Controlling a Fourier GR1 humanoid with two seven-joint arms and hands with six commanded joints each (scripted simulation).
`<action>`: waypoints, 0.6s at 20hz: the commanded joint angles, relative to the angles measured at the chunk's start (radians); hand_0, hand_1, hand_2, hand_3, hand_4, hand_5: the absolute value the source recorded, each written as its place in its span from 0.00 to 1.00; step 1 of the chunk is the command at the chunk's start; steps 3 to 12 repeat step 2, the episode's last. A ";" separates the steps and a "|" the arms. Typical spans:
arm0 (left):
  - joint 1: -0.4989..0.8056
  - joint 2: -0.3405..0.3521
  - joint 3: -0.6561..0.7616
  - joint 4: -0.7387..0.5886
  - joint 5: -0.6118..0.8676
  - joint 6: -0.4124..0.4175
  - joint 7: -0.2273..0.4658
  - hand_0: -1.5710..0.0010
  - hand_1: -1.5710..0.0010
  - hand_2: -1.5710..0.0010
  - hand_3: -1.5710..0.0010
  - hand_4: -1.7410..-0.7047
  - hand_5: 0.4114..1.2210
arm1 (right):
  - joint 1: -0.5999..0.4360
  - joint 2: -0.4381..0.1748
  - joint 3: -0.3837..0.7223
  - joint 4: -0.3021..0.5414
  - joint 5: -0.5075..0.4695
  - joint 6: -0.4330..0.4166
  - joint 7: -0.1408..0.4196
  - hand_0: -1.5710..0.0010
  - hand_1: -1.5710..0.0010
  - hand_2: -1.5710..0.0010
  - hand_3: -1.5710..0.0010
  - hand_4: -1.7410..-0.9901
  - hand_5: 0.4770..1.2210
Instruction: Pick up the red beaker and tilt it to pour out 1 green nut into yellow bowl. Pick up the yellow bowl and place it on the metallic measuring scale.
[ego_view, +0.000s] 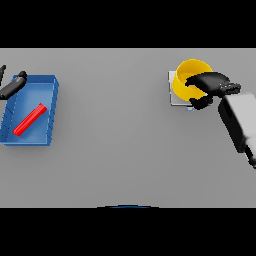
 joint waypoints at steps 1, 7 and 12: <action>0.009 -0.002 0.001 0.001 0.004 -0.002 -0.008 1.00 1.00 1.00 1.00 0.99 0.35 | 0.006 -0.004 -0.002 0.003 -0.002 0.000 -0.005 0.97 0.95 0.92 0.81 0.44 0.40; -0.002 -0.005 0.000 0.005 0.001 -0.001 0.002 1.00 1.00 1.00 1.00 0.99 0.35 | 0.009 -0.007 -0.001 -0.009 -0.003 0.006 0.001 0.97 0.96 0.93 0.83 0.44 0.38; -0.002 -0.005 0.000 0.005 0.001 -0.001 0.002 1.00 1.00 1.00 1.00 0.99 0.35 | 0.009 -0.007 -0.001 -0.009 -0.003 0.006 0.001 0.97 0.96 0.93 0.83 0.44 0.38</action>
